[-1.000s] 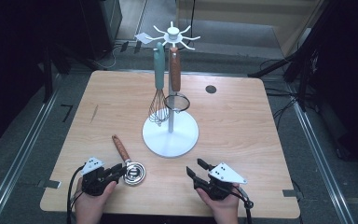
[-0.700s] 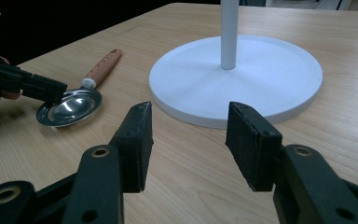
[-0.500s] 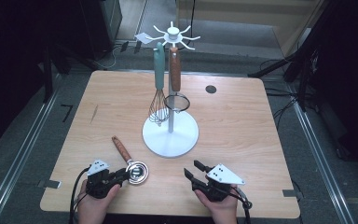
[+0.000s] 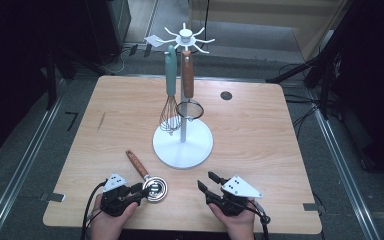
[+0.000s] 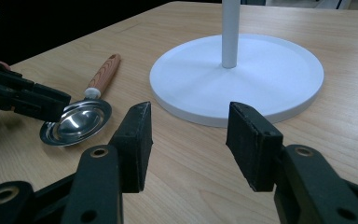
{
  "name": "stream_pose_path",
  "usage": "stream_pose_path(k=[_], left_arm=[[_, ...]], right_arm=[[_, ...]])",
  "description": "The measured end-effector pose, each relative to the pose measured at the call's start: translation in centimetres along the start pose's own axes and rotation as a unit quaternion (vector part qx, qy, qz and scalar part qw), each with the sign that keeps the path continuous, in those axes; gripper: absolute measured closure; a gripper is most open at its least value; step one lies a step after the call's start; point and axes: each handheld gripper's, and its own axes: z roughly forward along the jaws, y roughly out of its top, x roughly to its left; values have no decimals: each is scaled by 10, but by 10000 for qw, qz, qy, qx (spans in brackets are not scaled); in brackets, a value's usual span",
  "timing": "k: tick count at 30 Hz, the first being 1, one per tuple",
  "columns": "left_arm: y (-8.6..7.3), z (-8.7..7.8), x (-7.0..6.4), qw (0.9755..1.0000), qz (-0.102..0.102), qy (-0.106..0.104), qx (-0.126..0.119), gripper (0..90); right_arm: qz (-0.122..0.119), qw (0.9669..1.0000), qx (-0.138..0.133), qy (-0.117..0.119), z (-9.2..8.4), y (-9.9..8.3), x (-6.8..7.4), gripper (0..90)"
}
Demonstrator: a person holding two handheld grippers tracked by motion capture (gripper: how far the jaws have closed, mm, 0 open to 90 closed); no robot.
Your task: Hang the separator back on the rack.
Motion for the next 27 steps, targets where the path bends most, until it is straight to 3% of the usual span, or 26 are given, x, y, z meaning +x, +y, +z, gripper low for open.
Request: stream_pose_path(k=[3, 10, 20, 27], left_arm=[[1, 1, 2, 9999, -86, 76, -29, 642], [1, 5, -3, 10000, -52, -31, 23, 735], [0, 10, -14, 9998, 122, -97, 84, 733], [-2, 18, -30, 9994, 216, -215, 137, 736]], right_arm=[[27, 10000, 1, 15, 0, 0, 1, 507], [43, 10000, 55, 16, 0, 0, 2, 501], [-32, 9999, 139, 96, 4, -2, 7, 504], [-49, 9997, 180, 154, 5, -2, 10, 514]])
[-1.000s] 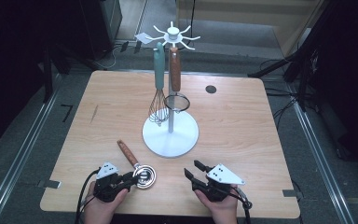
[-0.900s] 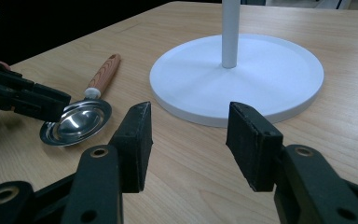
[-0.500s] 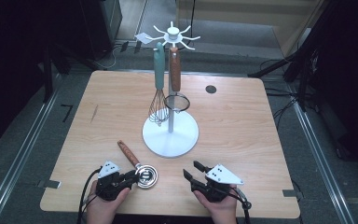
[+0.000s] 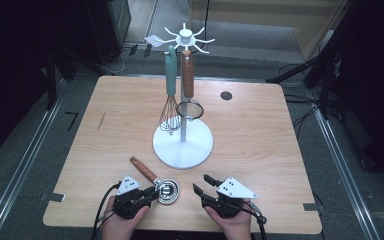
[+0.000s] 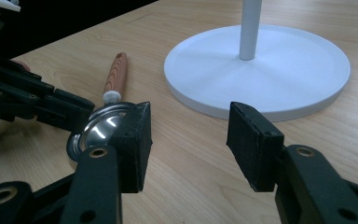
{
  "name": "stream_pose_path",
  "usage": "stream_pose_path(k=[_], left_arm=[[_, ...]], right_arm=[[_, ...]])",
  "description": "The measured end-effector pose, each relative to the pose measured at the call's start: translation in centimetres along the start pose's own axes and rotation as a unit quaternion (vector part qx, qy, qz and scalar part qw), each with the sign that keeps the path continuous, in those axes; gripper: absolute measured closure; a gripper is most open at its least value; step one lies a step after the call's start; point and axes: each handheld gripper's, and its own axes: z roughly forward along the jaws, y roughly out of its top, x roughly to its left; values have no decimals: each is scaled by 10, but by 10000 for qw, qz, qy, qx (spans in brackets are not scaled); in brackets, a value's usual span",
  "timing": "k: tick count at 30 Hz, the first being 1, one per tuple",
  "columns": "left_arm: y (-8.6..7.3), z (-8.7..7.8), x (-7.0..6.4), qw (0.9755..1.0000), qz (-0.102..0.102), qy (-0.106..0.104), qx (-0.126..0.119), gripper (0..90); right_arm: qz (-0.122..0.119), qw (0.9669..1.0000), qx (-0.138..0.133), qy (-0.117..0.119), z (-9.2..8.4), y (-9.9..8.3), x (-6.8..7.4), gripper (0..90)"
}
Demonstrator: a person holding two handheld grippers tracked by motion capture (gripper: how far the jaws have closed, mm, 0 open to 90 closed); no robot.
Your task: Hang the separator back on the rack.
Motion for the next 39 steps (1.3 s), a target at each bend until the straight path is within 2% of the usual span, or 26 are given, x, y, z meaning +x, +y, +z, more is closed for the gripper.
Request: stream_pose_path(k=[4, 6, 10, 15, 17, 18, 21, 24, 29, 32, 36, 39], left_arm=[[0, 4, -8, 9999, 87, -61, 26, 736], [-1, 7, -10, 9999, 16, -140, 21, 738], [-1, 10, -16, 9998, 35, -184, 18, 737], [0, 16, -23, 9996, 91, -256, 8, 732], [0, 18, -26, 9993, 115, -346, -13, 724], [1, 18, -27, 9988, 114, -478, -48, 721], [2, 15, -28, 9981, 170, -580, -150, 716], [3, 11, -23, 9978, 136, -593, -266, 715], [6, 5, -12, 9981, 79, -500, -355, 733], [8, -3, 0, 9983, -4, -392, -442, 754], [9, -12, 16, 9971, -255, -456, -553, 804], [10, -21, 29, 9965, -315, -352, -683, 806]], right_arm=[[58, 9998, 27, 184, 1, 0, 0, 572], [72, 9996, 33, 273, 2, 0, 1, 605], [43, 9990, 108, 432, 6, 0, 5, 690], [-99, 9985, 246, 489, 9, 0, 13, 796], [-105, 9982, 340, 483, 11, 0, 13, 831], [-80, 9979, 391, 507, 12, -1, 13, 841], [-65, 9968, 585, 535, 17, -3, 13, 865], [-33, 9957, 754, 536, 22, -5, 14, 877], [-220, 9928, 1027, 576, 29, -6, 20, 878], [-304, 9914, 1135, 573, 30, -6, 21, 878], [-305, 9901, 1243, 570, 31, -7, 20, 876], [-326, 9895, 1300, 540, 29, -7, 19, 871]])
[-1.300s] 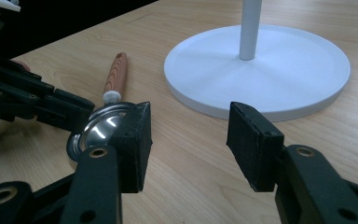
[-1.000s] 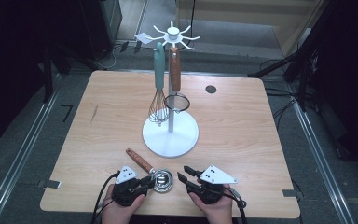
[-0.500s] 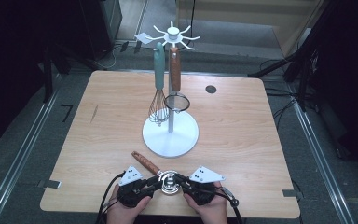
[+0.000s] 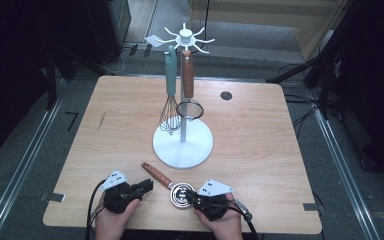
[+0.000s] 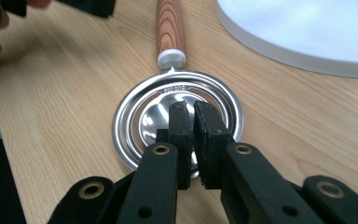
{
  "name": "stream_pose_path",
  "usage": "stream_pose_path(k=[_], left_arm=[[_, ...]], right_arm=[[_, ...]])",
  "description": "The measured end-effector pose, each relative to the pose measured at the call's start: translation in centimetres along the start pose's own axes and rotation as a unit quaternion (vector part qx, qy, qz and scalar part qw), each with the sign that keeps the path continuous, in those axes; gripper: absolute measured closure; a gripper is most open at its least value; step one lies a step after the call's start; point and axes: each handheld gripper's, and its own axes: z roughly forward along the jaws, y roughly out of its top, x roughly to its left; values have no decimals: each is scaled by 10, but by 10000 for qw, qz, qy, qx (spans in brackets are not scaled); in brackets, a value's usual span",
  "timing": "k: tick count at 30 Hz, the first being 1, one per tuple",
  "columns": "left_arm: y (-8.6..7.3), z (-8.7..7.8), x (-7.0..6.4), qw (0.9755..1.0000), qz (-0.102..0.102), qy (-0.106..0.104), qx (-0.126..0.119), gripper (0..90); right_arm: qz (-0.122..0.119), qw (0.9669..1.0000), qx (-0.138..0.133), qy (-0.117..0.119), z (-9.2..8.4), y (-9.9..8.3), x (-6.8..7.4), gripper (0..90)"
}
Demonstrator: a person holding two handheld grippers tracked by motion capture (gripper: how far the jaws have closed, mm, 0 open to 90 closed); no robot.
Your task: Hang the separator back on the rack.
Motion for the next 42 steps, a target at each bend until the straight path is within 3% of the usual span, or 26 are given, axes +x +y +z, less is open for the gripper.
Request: stream_pose_path(k=[6, 12, 18, 22, 27, 34, 42], left_arm=[[3, -15, 22, 9988, 90, 426, -223, 762], [6, -27, 44, 9969, -76, 695, -373, 741], [6, -41, 64, 9930, -215, 994, -596, 720], [6, -48, 74, 9906, -204, 1190, -638, 672], [5, -57, 87, 9868, -356, 1399, -739, 606], [4, -62, 100, 9825, -474, 1629, -763, 568], [4, -58, 101, 9824, -419, 1693, -661, 531]], right_arm=[[33, 10000, 1, -15, -2, -1, -4, 836], [15, 10000, 27, -75, -7, -4, -7, 840], [118, 9999, 36, -31, -14, -7, -12, 829], [206, 9998, 6, -34, -18, -9, -18, 821], [240, 9997, 42, -56, -24, -11, -24, 803], [344, 9994, -39, -90, -29, -10, -30, 758], [343, 9992, -112, -144, -25, -8, -28, 619]])
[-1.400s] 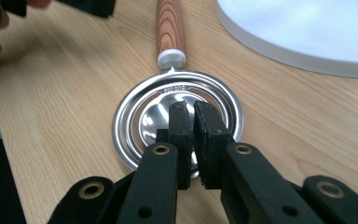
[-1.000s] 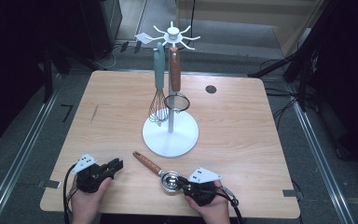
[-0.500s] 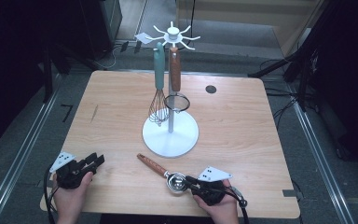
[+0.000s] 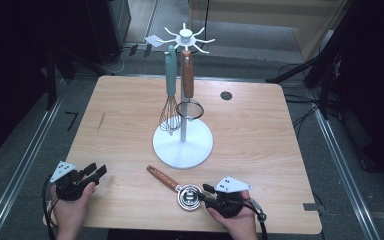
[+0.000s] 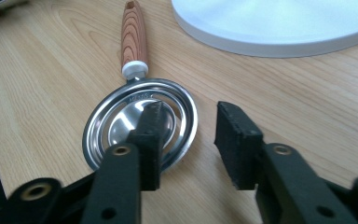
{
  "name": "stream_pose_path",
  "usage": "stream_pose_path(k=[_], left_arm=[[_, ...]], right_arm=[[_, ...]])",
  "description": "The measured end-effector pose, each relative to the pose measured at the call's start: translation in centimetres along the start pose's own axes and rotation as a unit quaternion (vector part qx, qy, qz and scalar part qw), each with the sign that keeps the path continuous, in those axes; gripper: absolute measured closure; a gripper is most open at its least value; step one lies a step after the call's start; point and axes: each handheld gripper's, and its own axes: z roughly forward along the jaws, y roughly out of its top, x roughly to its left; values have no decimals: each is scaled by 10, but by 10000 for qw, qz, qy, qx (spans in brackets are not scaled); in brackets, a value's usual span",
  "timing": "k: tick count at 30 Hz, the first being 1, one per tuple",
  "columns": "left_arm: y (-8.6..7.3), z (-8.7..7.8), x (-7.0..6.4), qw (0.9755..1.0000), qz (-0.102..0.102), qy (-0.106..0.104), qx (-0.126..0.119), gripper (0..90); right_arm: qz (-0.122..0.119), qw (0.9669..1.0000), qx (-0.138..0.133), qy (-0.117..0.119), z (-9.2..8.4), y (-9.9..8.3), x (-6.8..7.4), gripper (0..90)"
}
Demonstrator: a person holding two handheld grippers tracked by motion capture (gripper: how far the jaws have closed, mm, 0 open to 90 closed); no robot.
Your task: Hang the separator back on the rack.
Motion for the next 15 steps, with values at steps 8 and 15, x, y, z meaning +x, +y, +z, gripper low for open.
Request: stream_pose_path(k=[8, 15], left_arm=[[1, 0, 0, 10000, 15, -35, -7, 474], [2, -1, -1, 9999, 136, -16, -38, 475]], right_arm=[[-14, 9996, 289, 44, 16, 3, 3, 566], [-102, 9994, 342, -24, 14, 3, 3, 674]])
